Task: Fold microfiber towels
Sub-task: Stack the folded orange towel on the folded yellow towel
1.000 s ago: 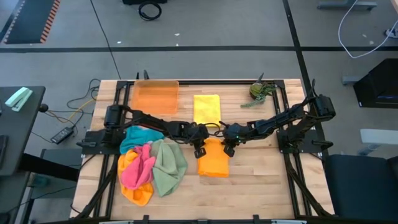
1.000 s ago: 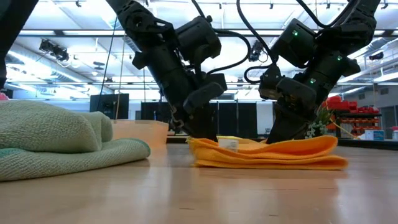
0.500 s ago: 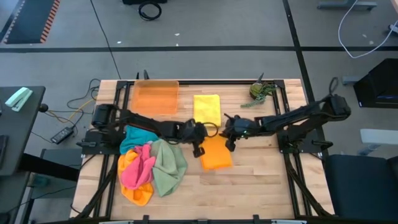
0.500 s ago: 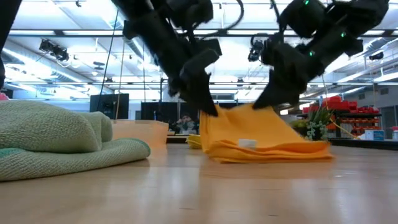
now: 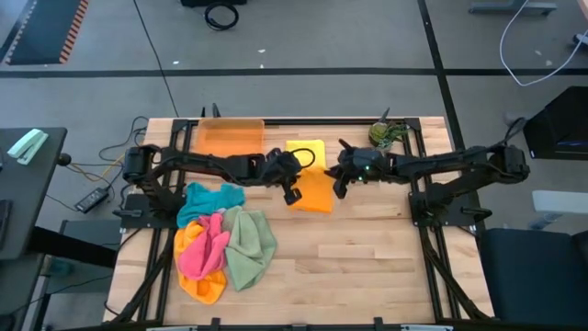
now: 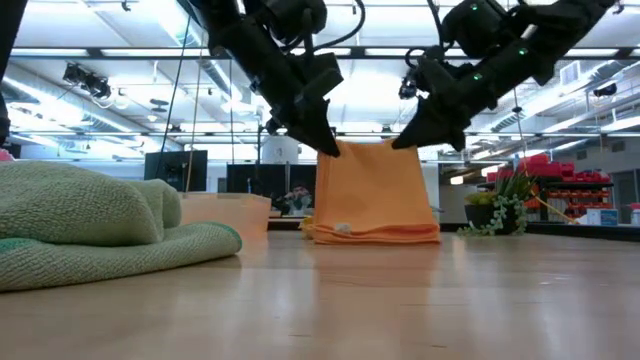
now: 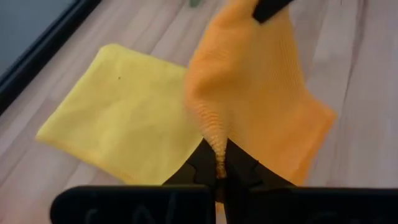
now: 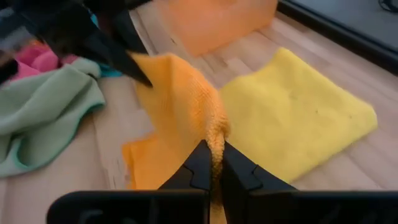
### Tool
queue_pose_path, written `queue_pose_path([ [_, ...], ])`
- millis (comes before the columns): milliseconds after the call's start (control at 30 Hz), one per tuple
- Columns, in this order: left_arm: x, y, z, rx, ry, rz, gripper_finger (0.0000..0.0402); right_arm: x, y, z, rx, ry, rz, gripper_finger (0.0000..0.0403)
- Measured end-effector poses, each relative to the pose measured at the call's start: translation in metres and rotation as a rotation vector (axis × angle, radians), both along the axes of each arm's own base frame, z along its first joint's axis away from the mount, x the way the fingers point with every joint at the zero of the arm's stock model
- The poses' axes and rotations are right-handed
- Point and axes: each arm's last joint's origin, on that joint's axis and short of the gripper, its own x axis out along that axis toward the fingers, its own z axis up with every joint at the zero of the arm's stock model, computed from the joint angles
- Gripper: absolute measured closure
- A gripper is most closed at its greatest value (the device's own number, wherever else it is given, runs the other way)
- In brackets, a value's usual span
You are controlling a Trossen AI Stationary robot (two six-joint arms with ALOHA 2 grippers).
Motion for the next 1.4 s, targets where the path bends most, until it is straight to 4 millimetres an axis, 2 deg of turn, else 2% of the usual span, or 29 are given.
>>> queue_pose_path([
  [200,-0.002,0.003,0.006,-0.007,-0.009,-0.047,0.0391,0.007,-0.008,0.018,-0.015,-0.031,0.044,0.0382],
  [600,-0.029,0.02,0.058,0.074,-0.115,-0.049,0.0391,0.015,-0.017,0.054,-0.042,-0.019,0.037,0.0382],
  [700,-0.032,0.026,0.061,0.083,-0.118,-0.037,0.0391,0.017,-0.019,0.066,-0.053,-0.036,0.029,0.0382],
  [867,-0.034,0.032,0.06,0.074,-0.105,-0.059,0.0391,0.02,-0.02,0.075,-0.055,-0.041,0.028,0.0382],
  [1100,-0.036,0.038,0.058,0.068,-0.085,-0.061,0.0391,0.019,-0.023,0.07,-0.029,-0.001,-0.004,0.0382],
  [1400,-0.035,0.034,0.058,0.021,-0.103,-0.101,0.0391,0.023,-0.024,0.062,-0.009,0.037,0.002,0.0382],
])
